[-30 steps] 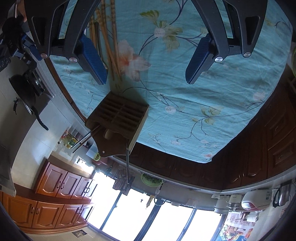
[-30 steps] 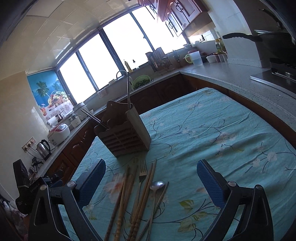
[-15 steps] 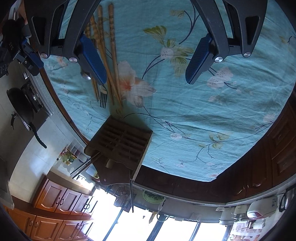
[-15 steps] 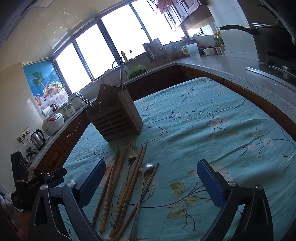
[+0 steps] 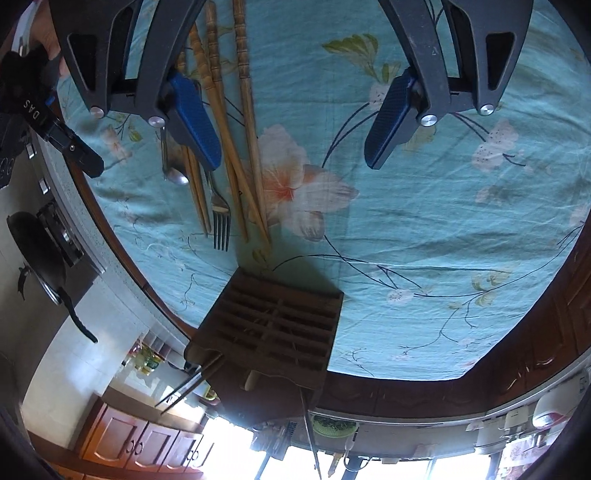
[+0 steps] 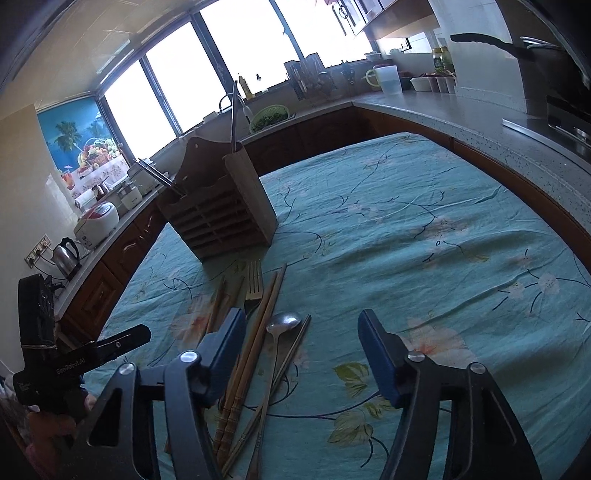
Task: Organize utensils
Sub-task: 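Move both open grippers back to the remaining utensils, then grasp a thin metal chopstick with the right gripper while the left gripper grasps a wooden chopstick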
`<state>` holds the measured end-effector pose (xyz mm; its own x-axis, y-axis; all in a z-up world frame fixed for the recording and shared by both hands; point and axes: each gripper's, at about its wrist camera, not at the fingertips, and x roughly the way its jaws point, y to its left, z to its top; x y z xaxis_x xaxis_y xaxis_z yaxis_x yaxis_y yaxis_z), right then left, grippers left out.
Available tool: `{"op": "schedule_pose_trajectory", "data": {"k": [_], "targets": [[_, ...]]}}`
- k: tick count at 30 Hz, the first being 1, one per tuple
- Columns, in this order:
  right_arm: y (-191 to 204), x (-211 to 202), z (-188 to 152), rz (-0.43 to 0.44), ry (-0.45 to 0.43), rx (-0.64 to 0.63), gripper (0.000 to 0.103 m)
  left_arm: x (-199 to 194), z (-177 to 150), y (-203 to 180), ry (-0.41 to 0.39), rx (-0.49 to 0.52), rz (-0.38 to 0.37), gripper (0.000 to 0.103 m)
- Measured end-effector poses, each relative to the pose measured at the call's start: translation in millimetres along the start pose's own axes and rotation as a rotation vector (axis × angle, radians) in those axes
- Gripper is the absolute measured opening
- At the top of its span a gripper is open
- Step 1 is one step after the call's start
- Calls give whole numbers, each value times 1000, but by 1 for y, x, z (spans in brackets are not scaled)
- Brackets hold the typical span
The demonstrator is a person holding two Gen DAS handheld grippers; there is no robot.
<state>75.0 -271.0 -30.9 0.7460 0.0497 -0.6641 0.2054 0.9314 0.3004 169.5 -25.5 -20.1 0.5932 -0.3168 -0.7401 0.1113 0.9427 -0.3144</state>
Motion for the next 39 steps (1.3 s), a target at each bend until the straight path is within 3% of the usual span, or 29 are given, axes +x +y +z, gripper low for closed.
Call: {"op": "schedule_pose_trajectory", "data": {"k": [7, 13, 19, 22, 28, 32, 39], "targets": [[1, 33, 0, -45, 113, -35, 30, 44, 2, -20, 121, 91, 35, 54], [7, 61, -5, -65, 206, -79, 24, 56, 5, -36, 127, 170, 54, 53], [25, 72, -4, -109, 222, -168, 20, 59, -2, -48, 116, 268, 110, 50], [29, 71, -6, -142, 224, -222, 12, 56, -9, -51, 101, 324, 140, 43], [14, 59, -6, -181, 218, -243, 7, 36, -19, -35, 115, 332, 115, 26], [-13, 54, 2, -140, 222, -131, 10, 27, -10, -17, 143, 233, 33, 26], [-1, 62, 3, -116, 246, -121, 11, 48, 25, -6, 150, 164, 47, 26]]}}
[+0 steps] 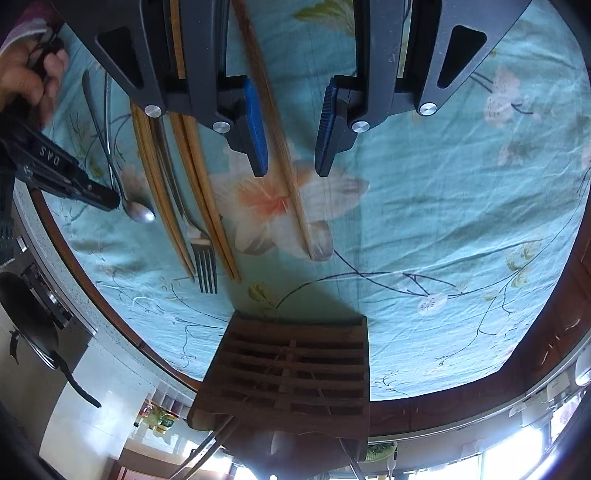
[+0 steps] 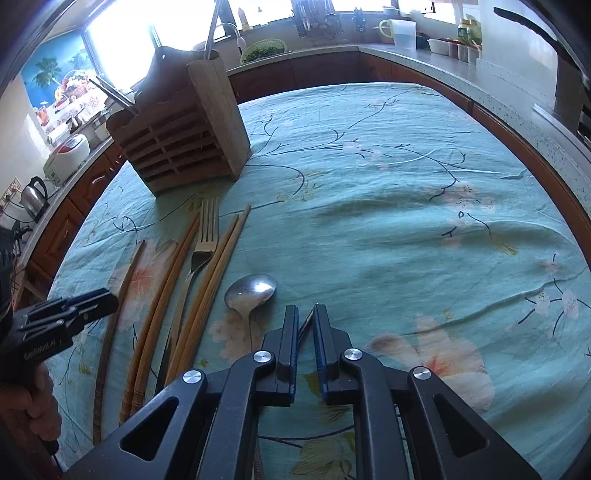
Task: Organize utensils
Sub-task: 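Grasp a thin metal chopstick with the right gripper while the left gripper grasps a wooden chopstick, then lift both held chopsticks and carry them toward the wooden holder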
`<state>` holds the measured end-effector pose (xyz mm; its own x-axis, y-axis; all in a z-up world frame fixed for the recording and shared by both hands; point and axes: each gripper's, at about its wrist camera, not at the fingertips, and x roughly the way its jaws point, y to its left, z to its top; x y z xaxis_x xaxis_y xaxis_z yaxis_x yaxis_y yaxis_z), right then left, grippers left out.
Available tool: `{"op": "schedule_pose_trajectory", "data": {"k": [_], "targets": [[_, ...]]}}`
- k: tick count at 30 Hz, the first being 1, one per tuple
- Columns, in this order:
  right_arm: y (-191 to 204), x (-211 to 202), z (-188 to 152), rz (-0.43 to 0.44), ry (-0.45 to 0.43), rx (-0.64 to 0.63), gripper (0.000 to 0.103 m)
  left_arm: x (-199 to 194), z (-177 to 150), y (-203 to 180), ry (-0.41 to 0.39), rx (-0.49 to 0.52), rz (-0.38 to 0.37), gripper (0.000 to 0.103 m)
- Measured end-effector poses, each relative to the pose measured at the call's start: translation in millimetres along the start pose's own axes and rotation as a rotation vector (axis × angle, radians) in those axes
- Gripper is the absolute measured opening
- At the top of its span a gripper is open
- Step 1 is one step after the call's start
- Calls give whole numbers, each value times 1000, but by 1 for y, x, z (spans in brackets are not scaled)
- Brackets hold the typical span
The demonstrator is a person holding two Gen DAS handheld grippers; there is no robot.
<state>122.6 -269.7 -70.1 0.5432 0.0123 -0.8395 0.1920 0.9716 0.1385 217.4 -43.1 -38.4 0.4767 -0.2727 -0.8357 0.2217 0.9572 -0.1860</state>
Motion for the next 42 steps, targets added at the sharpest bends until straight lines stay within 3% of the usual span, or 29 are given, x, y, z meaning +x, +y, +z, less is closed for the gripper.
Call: {"op": "schedule_pose_trajectory", "data": {"k": [8, 10, 15, 20, 32, 42], "targets": [[15, 8, 2, -34, -24, -36, 9, 35, 30, -14, -17, 60, 58, 23], [12, 8, 3, -22, -34, -20, 7, 39, 31, -17, -28, 80, 78, 8], [4, 3, 8, 56, -39, 53, 4, 33, 31, -5, -21, 34, 13, 3], [7, -26, 15, 94, -132, 62, 3, -4, 23, 4, -89, -6, -51, 3], [26, -117, 49, 134, -389, 27, 3, -137, 1, 22, -330, -46, -173, 3], [39, -164, 68, 161, -516, -12, 3, -196, -17, 35, -440, -47, -189, 3]]}}
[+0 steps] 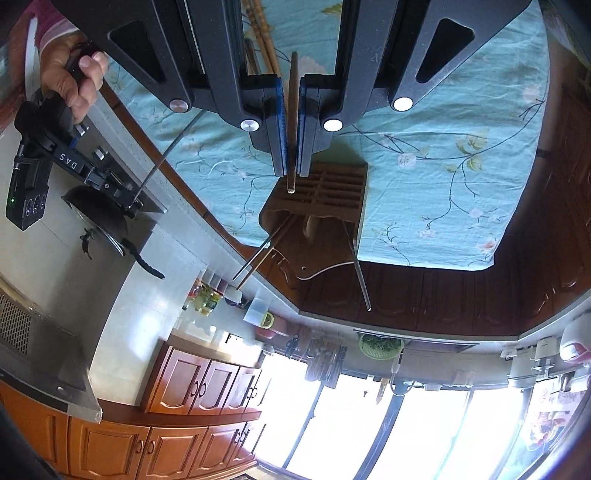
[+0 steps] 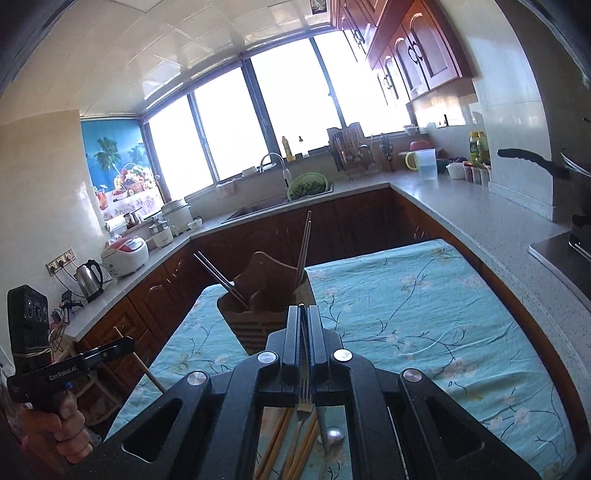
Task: Organize utensils
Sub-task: 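Lift both held chopsticks and carry them toward the wooden holder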
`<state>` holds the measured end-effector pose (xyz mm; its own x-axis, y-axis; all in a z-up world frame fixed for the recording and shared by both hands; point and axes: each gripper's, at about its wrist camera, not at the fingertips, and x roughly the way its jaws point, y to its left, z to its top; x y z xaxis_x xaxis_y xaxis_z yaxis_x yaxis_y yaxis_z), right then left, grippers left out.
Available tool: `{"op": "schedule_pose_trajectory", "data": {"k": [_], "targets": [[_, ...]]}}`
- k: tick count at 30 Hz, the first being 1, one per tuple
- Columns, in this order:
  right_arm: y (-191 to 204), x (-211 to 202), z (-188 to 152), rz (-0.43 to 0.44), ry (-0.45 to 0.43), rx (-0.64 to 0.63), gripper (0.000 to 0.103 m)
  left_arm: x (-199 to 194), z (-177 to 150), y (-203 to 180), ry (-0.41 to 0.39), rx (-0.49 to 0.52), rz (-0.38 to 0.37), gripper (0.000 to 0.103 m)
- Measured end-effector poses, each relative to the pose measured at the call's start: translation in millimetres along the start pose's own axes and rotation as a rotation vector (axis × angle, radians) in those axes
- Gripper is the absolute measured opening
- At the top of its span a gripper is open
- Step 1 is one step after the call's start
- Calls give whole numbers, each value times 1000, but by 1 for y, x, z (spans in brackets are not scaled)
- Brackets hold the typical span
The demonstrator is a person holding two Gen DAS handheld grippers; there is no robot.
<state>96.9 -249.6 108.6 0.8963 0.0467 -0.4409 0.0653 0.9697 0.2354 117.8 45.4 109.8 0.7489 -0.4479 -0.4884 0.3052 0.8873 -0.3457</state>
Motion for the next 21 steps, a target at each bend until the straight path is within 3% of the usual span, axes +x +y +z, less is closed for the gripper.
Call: {"op": "schedule_pose_trajectory", "data": {"k": [21], "targets": [[13, 13, 30, 34, -40, -42, 2, 15, 31, 8, -63, 3, 9, 3]]}}
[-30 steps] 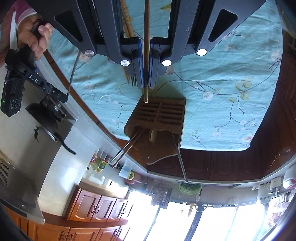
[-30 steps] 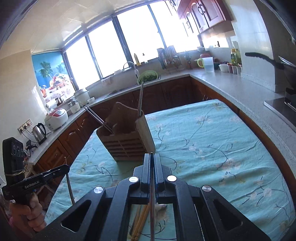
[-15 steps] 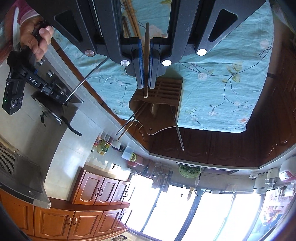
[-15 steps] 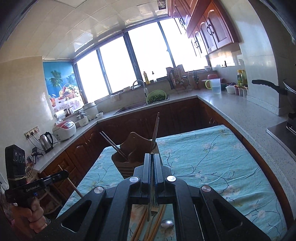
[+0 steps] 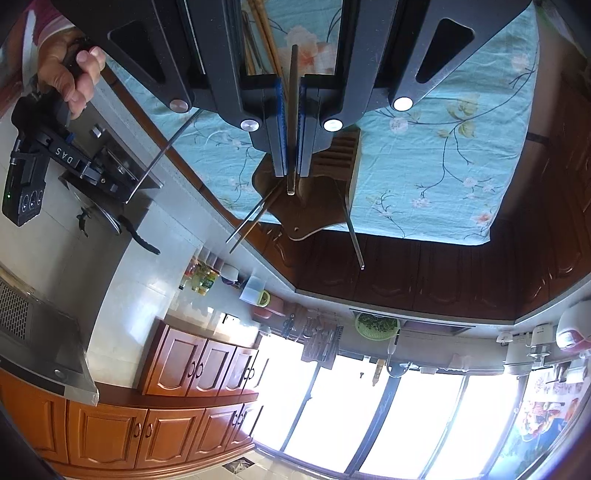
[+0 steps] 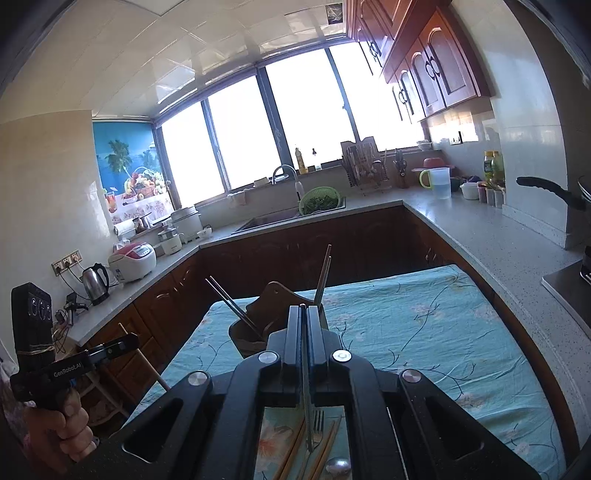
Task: Organize utensils
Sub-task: 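Lift both held chopsticks and carry them toward the wooden holder, then lower both chopsticks into the holder and open both grippers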
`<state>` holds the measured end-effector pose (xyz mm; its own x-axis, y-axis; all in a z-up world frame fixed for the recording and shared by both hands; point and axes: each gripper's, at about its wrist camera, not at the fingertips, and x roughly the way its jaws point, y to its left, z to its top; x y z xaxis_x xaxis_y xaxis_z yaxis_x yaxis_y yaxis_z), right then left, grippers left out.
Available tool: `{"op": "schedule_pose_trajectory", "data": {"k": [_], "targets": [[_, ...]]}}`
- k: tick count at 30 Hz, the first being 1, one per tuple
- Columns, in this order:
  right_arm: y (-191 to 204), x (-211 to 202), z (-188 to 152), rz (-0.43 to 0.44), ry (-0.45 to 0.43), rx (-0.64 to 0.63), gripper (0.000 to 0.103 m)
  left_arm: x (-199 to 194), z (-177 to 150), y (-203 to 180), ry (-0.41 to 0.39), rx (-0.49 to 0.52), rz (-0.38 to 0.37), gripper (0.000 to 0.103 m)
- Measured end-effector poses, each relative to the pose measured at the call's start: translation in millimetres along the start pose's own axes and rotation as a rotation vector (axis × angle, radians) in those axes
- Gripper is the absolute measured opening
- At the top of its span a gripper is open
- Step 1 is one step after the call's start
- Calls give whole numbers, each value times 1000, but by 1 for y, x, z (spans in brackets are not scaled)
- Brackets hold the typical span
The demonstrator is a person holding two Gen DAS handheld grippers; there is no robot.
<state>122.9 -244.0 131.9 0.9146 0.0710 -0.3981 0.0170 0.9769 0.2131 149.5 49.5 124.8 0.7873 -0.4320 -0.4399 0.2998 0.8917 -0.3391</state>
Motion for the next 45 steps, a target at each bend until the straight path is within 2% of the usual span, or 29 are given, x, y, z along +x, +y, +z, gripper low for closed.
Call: {"op": "schedule_pose_trajectory", "data": {"k": [7, 14, 22, 26, 34, 45], "targets": [[5, 10, 26, 14, -37, -14, 2, 7, 29, -3, -63, 21, 4, 3], [20, 29, 68, 31, -95, -48, 2, 18, 61, 0, -144, 33, 10, 3], [24, 73, 98, 23, -120, -56, 2, 60, 85, 15, -190, 18, 46, 3], [18, 99, 89, 5, -96, -46, 2, 92, 80, 28, -173, -14, 65, 3], [-1, 141, 42, -5, -6, 22, 0, 150, 49, 49, -96, -73, 100, 3], [-17, 158, 25, -19, 64, 61, 0, 188, 49, 61, -19, -109, 97, 4]]}}
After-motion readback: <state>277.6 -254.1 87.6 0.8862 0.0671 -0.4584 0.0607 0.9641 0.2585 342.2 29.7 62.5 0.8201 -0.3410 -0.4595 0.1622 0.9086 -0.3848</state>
